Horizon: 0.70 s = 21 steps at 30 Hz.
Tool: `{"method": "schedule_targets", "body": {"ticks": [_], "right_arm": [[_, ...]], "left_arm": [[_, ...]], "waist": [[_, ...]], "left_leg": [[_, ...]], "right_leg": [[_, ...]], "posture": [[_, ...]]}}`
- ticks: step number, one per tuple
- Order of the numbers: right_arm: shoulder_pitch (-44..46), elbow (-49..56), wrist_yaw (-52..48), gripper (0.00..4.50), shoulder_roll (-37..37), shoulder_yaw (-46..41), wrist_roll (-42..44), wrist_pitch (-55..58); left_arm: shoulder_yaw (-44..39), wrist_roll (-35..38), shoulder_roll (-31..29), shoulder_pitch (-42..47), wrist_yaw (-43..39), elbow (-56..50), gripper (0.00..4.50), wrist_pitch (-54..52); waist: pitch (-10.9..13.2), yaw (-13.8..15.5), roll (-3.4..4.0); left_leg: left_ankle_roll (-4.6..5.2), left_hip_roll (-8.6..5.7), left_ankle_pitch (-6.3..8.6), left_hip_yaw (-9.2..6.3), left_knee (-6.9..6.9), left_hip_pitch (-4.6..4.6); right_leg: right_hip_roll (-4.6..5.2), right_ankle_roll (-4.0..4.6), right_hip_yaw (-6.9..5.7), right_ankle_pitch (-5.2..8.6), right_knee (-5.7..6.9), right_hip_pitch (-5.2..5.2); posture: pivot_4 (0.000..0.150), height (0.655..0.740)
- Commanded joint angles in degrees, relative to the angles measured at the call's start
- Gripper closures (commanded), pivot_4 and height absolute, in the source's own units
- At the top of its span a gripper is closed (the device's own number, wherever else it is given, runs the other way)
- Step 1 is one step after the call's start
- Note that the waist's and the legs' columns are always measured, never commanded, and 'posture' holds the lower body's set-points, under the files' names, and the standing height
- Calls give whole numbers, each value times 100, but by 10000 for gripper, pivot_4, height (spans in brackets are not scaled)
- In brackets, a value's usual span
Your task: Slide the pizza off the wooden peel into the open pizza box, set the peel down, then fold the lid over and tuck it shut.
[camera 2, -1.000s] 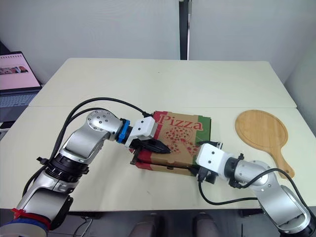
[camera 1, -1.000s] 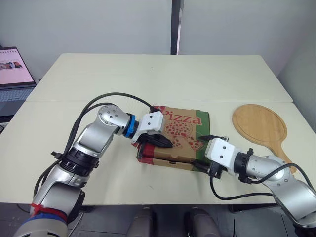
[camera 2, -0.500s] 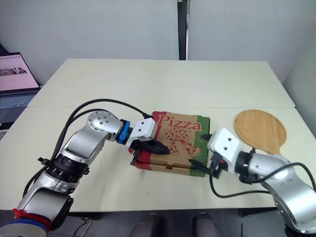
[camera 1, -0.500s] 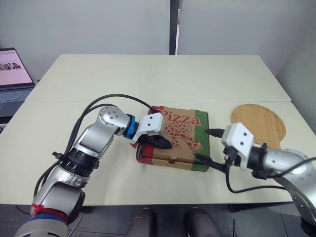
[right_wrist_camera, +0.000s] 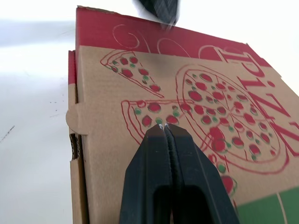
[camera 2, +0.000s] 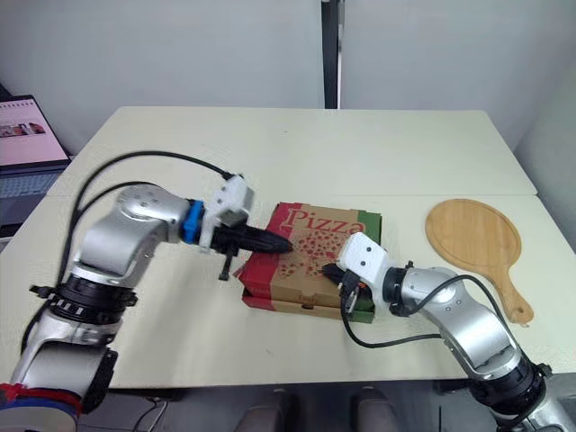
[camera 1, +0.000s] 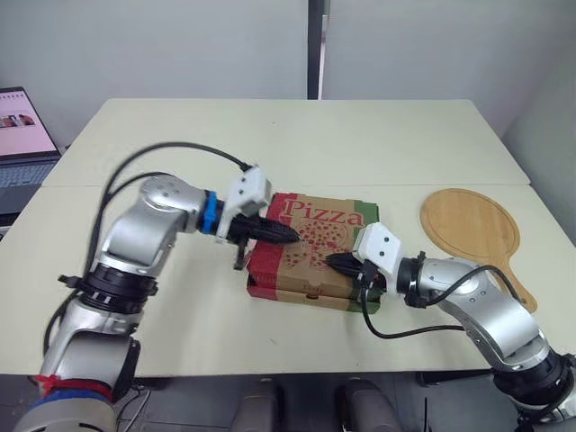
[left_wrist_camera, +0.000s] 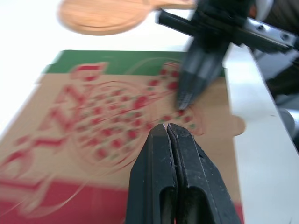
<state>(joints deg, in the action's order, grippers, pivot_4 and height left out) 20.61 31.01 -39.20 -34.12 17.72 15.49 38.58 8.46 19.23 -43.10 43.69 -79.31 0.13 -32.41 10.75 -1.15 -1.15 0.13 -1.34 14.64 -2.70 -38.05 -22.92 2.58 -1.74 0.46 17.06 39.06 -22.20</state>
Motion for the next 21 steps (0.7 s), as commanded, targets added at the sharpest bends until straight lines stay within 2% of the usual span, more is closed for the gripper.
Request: {"method": "schedule_targets", "body": {"ticks": [1,4,6,12,21], "right_arm": [[189,-73,-112,44764,91,167,-154,-257],[266,-206,-249,44764,88,301,-281,-444],[271,-242,-298,44764,85,310,-312,-502],[319,-288,-440,44764,96,288,-348,-557],[329,-237,-526,44764,109,273,-358,-501]], "left_arm": [[-245,-190,-445,93,1,390,45000,307],[-71,-873,-1042,-126,-79,1088,45000,1296],[-17,-956,-1115,-226,-124,1224,45000,1509],[-7,-735,-780,-569,-76,756,45000,1193],[240,-859,-458,-664,-78,458,45000,1087]], "waist": [[0,-33,0],[0,-65,1],[0,-58,1],[0,30,-1],[0,8,0]], "left_leg": [[0,-1,0,0,0,0],[0,0,0,1,2,2],[0,0,0,3,8,2],[0,-6,0,1,0,-7],[0,-2,0,1,1,-4]], "right_leg": [[0,0,0,0,0,0],[0,0,0,0,1,-3],[-1,1,5,0,1,-8],[9,0,0,0,-4,-4],[6,0,2,0,1,-5]], "posture": [[1500,7400],[1500,7400],[1500,7400],[1500,7400],[1500,7400]]}}
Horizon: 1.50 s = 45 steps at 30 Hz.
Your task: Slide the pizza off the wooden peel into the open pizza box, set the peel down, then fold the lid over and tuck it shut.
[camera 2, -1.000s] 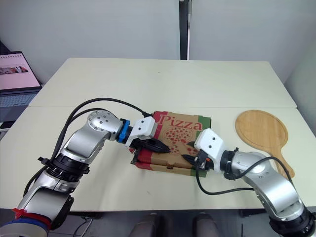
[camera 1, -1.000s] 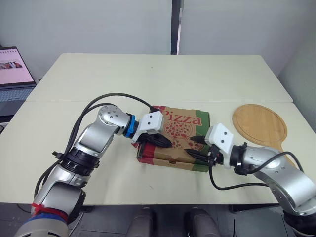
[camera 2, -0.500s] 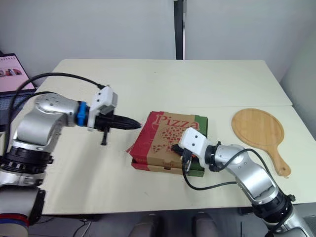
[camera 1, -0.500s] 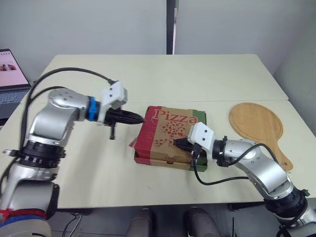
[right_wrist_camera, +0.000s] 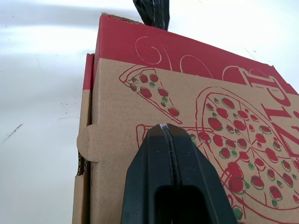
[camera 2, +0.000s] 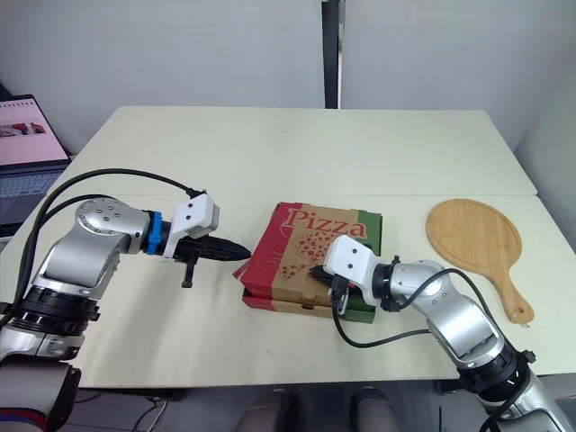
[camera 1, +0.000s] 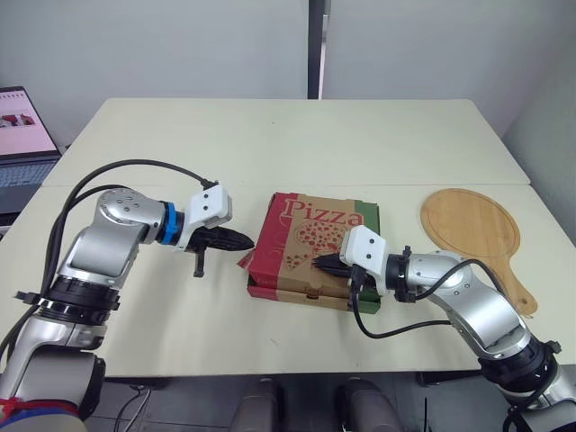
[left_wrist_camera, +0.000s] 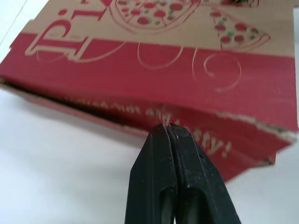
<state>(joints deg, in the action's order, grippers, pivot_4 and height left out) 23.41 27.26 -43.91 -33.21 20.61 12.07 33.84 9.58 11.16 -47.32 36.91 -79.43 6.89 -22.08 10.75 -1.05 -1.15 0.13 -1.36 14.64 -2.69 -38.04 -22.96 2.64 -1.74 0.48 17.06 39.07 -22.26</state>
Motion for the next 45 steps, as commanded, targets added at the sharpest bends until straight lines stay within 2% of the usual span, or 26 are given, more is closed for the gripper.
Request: {"method": "schedule_targets", "body": {"ticks": [1,9,17,27,33,40,45], "right_arm": [[48,157,-52,44764,22,-16,-11,-11],[47,229,-37,44764,75,-12,24,66],[61,207,-53,44764,104,-7,14,67],[41,176,-44,44764,116,44,-20,37],[32,147,-33,44764,108,61,-46,16],[15,146,-54,44764,79,93,-60,7],[12,141,-71,44764,79,112,-71,-13]], "left_arm": [[218,-126,-57,-16,-119,-227,45000,135],[349,-75,96,10,-152,-397,45000,97],[-50,482,368,111,111,-726,45000,-820],[-145,708,489,-368,578,-1224,45000,-1071],[-60,555,328,-671,586,-1233,45000,-775],[152,628,-37,-853,92,-1692,45000,-736],[407,164,-170,-795,87,-1575,45000,-224]], "waist": [[0,-6,0],[0,-39,0],[0,-22,0],[0,-20,0],[0,-24,0],[0,-33,0],[0,-30,0]], "left_leg": [[0,0,0,0,0,0],[0,0,0,0,0,0],[0,-2,0,-1,-1,-1],[0,-1,0,-2,0,-1],[0,-2,0,-1,1,0],[0,-1,0,-1,1,0],[0,-1,0,0,2,1]], "right_leg": [[0,0,0,0,0,0],[0,0,0,0,0,1],[0,0,-1,0,-1,1],[4,0,-1,0,-1,1],[4,0,0,0,-2,1],[4,0,0,0,-2,1],[4,0,0,0,-3,2]], "posture": [[1500,7400],[1500,7400],[1500,7400],[1500,7400],[1500,7400],[1500,7400],[1500,7400]]}}
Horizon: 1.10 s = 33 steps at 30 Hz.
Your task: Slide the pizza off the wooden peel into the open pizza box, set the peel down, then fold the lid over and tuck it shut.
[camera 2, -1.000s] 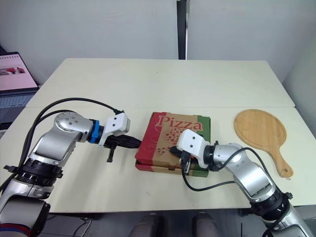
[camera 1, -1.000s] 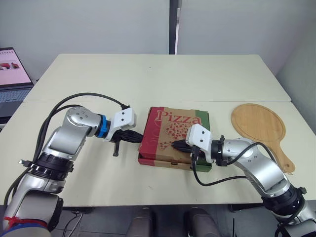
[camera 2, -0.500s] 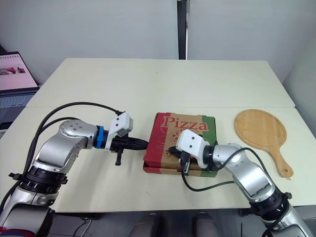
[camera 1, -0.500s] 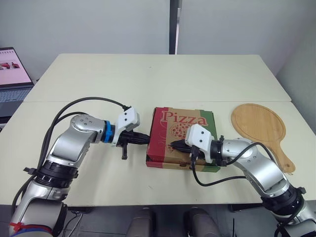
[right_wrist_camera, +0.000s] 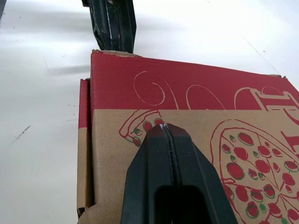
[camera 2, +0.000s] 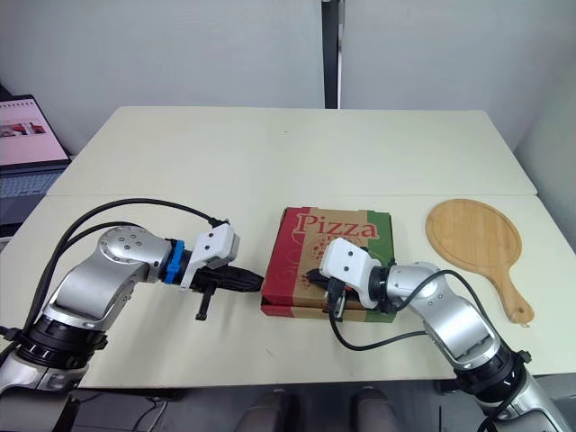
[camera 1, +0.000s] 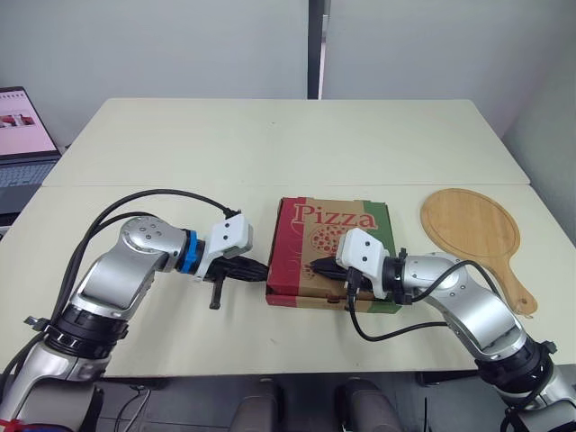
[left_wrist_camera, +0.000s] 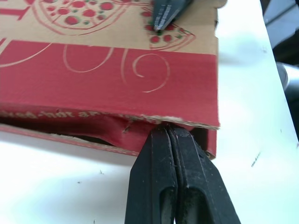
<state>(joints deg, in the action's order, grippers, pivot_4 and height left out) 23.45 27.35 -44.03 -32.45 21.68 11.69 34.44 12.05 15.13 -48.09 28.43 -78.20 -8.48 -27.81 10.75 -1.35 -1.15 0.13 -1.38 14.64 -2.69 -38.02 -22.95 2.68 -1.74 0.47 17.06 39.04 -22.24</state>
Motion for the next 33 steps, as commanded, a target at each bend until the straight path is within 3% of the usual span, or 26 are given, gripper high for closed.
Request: {"method": "schedule_targets", "body": {"ticks": [1,12,25,33], "right_arm": [[7,128,-64,44764,5,7,-38,-78],[4,130,-122,44764,47,29,-74,-78],[-92,19,-132,44764,29,119,-245,-185],[-272,-253,-188,44764,-145,416,-683,-408]], "left_arm": [[195,-329,-55,70,19,47,45000,459],[-1,-91,506,235,397,73,45000,218],[-345,181,-298,-10,93,44,45000,10],[-296,228,-94,30,338,-27,45000,-60]], "waist": [[0,0,0],[0,19,0],[0,-19,0],[0,-9,0]], "left_leg": [[0,0,0,0,0,0],[0,-1,0,-1,-1,-1],[0,1,0,-1,2,1],[0,0,0,1,1,1]], "right_leg": [[0,0,0,0,0,0],[0,0,-2,0,0,1],[-1,0,-1,0,0,-1],[-1,0,0,0,0,0]], "posture": [[1500,7400],[1500,7400],[1500,7400],[1500,7400]]}}
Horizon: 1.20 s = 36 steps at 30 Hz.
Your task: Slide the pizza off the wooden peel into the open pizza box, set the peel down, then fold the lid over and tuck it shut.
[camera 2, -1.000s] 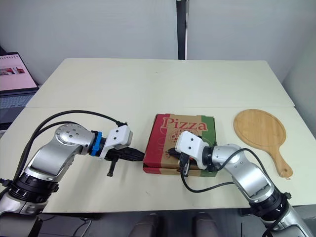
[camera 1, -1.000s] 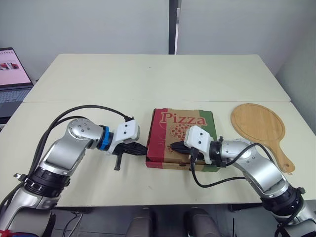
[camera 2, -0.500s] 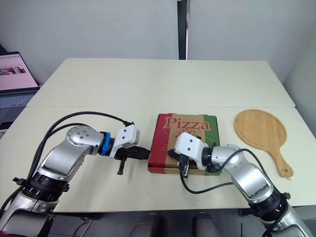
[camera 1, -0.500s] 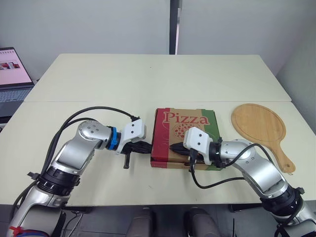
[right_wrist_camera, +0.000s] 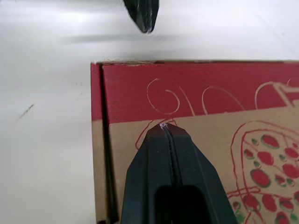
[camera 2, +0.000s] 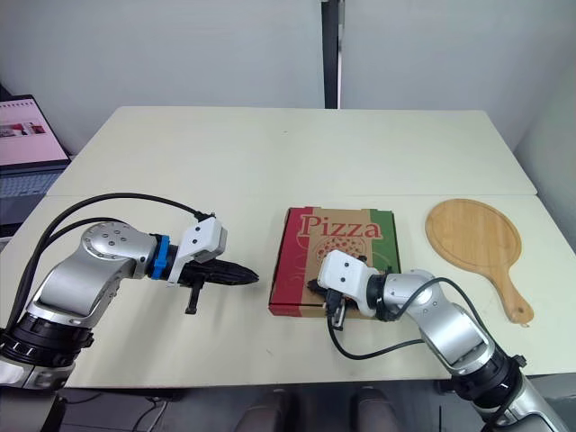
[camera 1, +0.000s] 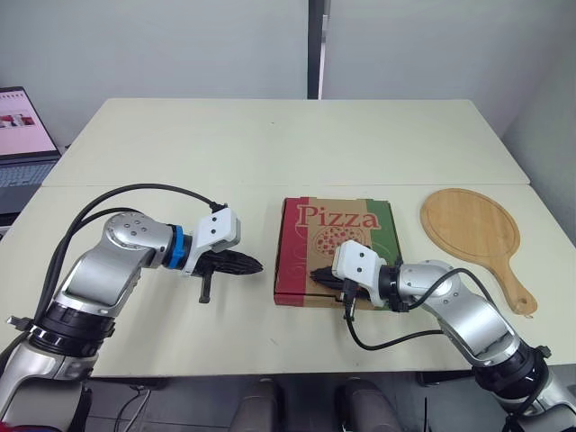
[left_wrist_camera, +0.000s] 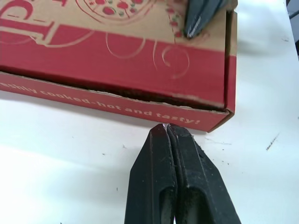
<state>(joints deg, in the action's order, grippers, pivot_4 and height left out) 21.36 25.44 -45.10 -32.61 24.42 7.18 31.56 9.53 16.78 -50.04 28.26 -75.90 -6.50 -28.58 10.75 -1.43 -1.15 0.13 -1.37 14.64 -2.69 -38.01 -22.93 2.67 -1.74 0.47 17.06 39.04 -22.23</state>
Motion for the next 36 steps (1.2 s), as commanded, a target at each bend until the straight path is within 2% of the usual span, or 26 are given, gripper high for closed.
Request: {"method": "schedule_targets", "body": {"ticks": [1,10,19,27,32,36], "right_arm": [[-83,-78,-86,44764,-150,162,-278,-158],[-181,-102,-130,44764,-170,175,-432,-289],[-252,-71,-124,44764,-134,-24,-424,-398],[-363,358,426,44764,69,-1475,76,-494],[-786,540,361,44764,-352,-2688,397,-638],[-1621,245,-44,44764,-906,-3867,657,-957]], "left_arm": [[-5,48,163,25,161,-251,45000,31],[570,-445,794,-69,639,-82,45000,307],[712,-590,832,-121,701,34,45000,346],[-589,424,822,-297,1122,-409,45000,-305],[-1619,618,640,-830,1551,-349,45000,-260],[-2469,500,596,-1554,2030,-47,45000,104]], "waist": [[0,1,0],[-3,9,-1],[-29,49,-1],[-27,48,-3],[-27,52,-2],[-27,100,-2]], "left_leg": [[0,0,0,-1,0,1],[0,0,0,-2,-1,2],[0,-2,0,-2,-1,15],[0,0,0,-2,0,3],[0,0,0,-2,5,3],[0,0,1,1,7,4]], "right_leg": [[0,0,-1,0,0,1],[0,0,-2,0,0,5],[1,0,-2,0,-4,20],[1,0,0,0,-1,4],[3,0,1,0,-4,3],[8,0,0,0,-7,6]], "posture": [[1500,7400],[1500,7400],[1500,7400],[1500,7400],[1500,7400],[1500,7400]]}}
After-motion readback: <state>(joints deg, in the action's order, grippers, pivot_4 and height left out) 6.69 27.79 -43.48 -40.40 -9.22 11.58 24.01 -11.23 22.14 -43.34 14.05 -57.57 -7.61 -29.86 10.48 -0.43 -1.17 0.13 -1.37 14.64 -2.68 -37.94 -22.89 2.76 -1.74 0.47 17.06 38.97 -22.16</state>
